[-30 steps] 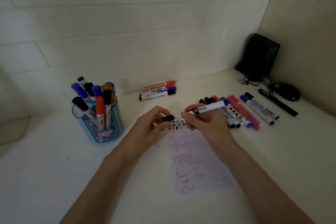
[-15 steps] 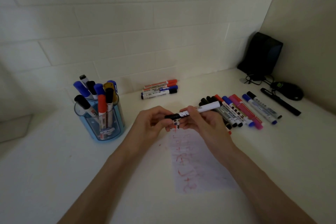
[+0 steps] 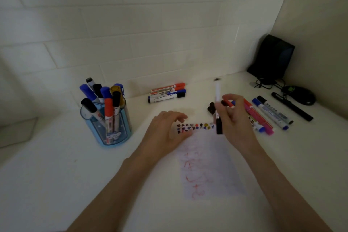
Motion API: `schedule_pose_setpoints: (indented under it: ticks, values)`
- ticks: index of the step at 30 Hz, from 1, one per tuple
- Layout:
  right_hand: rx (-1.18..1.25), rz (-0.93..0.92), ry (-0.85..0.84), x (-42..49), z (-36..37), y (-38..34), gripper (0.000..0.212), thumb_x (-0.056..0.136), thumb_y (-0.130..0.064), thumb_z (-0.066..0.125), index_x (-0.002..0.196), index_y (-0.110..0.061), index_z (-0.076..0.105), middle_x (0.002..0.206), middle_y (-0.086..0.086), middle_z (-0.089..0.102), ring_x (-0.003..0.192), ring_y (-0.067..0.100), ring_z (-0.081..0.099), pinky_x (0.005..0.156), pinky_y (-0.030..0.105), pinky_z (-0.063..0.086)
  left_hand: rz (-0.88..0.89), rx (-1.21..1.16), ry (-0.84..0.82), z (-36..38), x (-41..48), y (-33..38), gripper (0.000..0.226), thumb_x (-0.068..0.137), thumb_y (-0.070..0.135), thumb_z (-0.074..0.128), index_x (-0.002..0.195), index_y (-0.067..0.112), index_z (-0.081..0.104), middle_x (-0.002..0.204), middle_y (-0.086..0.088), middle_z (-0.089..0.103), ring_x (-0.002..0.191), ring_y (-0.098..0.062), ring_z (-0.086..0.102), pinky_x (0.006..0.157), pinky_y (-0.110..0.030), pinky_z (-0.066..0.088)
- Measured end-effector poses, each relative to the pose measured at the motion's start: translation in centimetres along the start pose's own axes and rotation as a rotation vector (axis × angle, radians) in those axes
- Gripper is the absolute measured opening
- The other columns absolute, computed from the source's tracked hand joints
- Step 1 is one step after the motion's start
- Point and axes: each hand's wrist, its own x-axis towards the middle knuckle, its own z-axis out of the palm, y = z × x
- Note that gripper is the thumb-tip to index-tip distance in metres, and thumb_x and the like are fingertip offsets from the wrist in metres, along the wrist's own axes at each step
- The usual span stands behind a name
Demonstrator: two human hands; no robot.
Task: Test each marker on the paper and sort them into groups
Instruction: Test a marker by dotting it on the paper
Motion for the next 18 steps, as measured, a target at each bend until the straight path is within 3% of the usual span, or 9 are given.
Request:
schedule_pose_setpoints:
  ticks: [2,5,7,11,14,18]
  values:
    - [-0.449,-0.059,-0.019,-0.1,-0.3,1.0,0.020,0.104,-0.039,0.057,0.111,-0.023,0.048,0.068,-0.004,0.064,0.054,0.004,0.056,0.049,0.019,0.039,0.037,0.136,-0.056,0.0,-0.1,-0.6,0.052,0.081,0.067,0.065,0.124,0.039,0.059,0.119,0.019,0.057,0.114,-0.006,0.047,0.097,-0.028,0.036]
    - [-0.765,-0.107,0.020,-0.5,0.0,1.6,0.021,0.095,-0.045,0.071,0.091,-0.028,0.057,0.065,-0.010,0.059,0.061,0.004,0.055,0.055,0.025,0.046,0.051,0.170,-0.093,0.1,0.1,-1.1,0.052,0.080,0.070,0.065,0.120,0.038,0.063,0.117,0.019,0.057,0.114,-0.006,0.045,0.094,-0.028,0.034]
    - [-0.810,-0.157,0.073,-0.4,0.0,1.9,0.025,0.089,-0.040,0.078,0.082,-0.024,0.060,0.069,-0.009,0.058,0.066,0.011,0.055,0.059,0.031,0.048,0.050,0.166,-0.092,0.1,0.1,-1.2,0.049,0.080,0.071,0.064,0.117,0.040,0.064,0.116,0.021,0.056,0.113,-0.005,0.044,0.094,-0.028,0.034]
    - [-0.856,-0.205,0.159,-0.2,-0.7,2.8,0.025,0.081,-0.025,0.086,0.075,-0.015,0.063,0.081,-0.001,0.058,0.083,0.019,0.049,0.072,0.030,0.037,0.059,0.183,-0.089,-0.2,-0.2,-1.1,0.046,0.078,0.073,0.062,0.110,0.041,0.066,0.116,0.021,0.055,0.112,-0.005,0.044,0.091,-0.027,0.031]
    - [-0.828,-0.180,0.199,-0.1,-1.3,3.4,0.019,0.082,-0.022,0.086,0.092,-0.015,0.071,0.092,0.002,0.059,0.091,0.025,0.054,0.078,0.035,0.040,0.050,0.209,-0.096,-0.5,-0.3,-1.2,0.042,0.078,0.075,0.060,0.106,0.044,0.064,0.116,0.023,0.054,0.112,-0.004,0.044,0.092,-0.028,0.029]
    - [-0.816,-0.126,0.173,0.5,-1.9,3.8,0.016,0.088,-0.020,0.082,0.103,-0.016,0.077,0.109,0.007,0.067,0.110,0.031,0.058,0.102,0.044,0.039,0.015,0.251,-0.126,-1.0,-0.4,-1.3,0.040,0.078,0.076,0.059,0.104,0.046,0.061,0.117,0.023,0.052,0.114,-0.005,0.044,0.095,-0.031,0.031]
